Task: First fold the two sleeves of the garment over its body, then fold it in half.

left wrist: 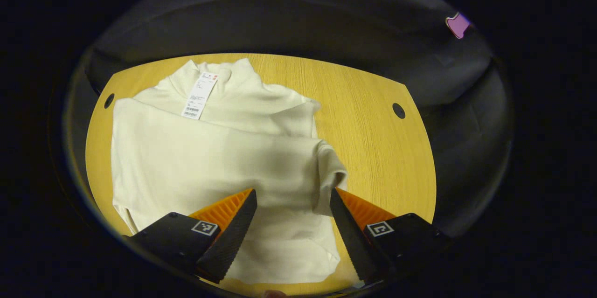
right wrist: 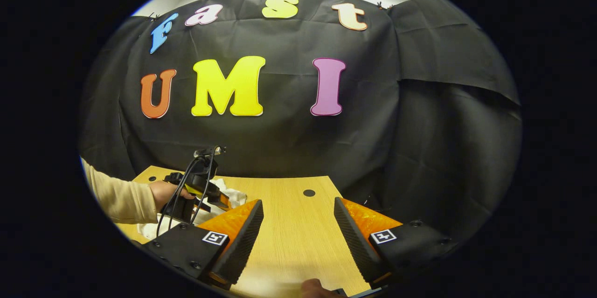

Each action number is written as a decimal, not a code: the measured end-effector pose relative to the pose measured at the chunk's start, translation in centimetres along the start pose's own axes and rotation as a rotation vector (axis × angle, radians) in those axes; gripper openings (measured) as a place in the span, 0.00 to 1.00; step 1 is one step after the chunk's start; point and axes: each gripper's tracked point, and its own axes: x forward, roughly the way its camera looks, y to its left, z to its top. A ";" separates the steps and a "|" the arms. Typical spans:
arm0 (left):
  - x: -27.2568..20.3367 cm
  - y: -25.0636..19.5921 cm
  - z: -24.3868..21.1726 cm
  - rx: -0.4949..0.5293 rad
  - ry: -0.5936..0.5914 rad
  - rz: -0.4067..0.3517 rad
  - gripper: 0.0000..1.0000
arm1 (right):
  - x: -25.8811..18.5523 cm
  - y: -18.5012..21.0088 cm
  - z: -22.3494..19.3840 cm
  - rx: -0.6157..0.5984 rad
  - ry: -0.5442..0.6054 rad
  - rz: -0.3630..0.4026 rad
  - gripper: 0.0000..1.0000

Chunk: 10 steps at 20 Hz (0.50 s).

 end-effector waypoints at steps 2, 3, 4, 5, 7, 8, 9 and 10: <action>-1.9 1.1 0.9 -0.013 -0.086 0.012 1.00 | 0.0 0.8 -0.1 0.000 0.002 0.007 0.95; -3.1 1.8 1.5 -0.018 -0.142 0.015 1.00 | 0.2 1.2 -0.2 -0.001 0.004 0.008 0.95; -4.2 2.4 2.0 -0.025 -0.190 0.014 1.00 | 0.3 1.8 -0.2 0.000 0.003 0.013 0.95; -5.1 3.4 2.2 -0.034 -0.233 0.016 0.99 | 0.4 2.5 -0.2 0.000 0.007 0.020 0.95; -7.4 5.1 2.5 -0.043 -0.309 0.023 0.99 | 0.7 3.9 -0.6 -0.002 0.020 0.030 0.95; -8.7 6.1 2.5 -0.043 -0.341 0.031 1.00 | 0.8 4.8 -0.9 -0.002 0.031 0.040 0.95; -10.0 7.3 2.4 -0.043 -0.376 0.045 0.99 | 1.0 5.8 -1.3 -0.005 0.041 0.052 0.95; -11.4 8.6 2.4 -0.044 -0.414 0.061 1.00 | 2.6 6.1 -2.5 -0.012 0.053 0.059 0.95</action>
